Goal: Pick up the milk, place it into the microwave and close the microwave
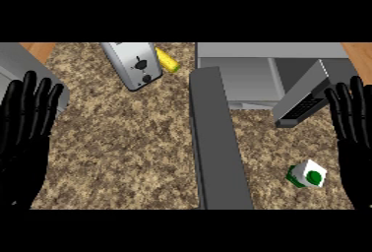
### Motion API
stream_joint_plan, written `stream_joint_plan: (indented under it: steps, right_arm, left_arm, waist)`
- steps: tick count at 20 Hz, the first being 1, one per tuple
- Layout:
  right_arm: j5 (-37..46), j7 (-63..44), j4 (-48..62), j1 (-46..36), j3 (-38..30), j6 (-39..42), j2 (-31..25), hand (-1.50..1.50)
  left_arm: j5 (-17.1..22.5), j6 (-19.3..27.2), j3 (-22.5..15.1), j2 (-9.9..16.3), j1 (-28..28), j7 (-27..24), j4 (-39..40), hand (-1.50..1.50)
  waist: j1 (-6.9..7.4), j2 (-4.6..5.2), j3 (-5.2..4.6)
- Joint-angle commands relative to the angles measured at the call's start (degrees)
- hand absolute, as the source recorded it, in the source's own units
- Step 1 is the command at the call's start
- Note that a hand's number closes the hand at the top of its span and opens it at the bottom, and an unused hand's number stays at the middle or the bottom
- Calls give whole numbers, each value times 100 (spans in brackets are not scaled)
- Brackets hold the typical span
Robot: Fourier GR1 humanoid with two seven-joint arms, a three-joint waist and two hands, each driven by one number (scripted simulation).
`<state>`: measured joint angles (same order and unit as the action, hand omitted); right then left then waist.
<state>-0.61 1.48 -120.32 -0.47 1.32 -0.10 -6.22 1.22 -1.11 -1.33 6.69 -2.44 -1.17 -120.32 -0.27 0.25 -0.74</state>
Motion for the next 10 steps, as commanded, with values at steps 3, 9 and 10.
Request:
stream_joint_plan:
  steps: [3,9,10]
  right_arm:
    - [701,-320,-142,47,-103,-803,336,-150]
    - [432,-1018,-661,415,727,-1235,613,-150]
    - [375,-660,-647,816,738,-1040,615,-150]
  left_arm:
    - [-270,155,-13,-150,469,-166,12,-150]
    - [170,545,-17,-580,703,766,-248,-150]
    - [-27,602,-278,-655,1055,340,-239,-150]
  waist:
    - [46,-34,71]
    - [62,-41,71]
    - [37,-38,74]
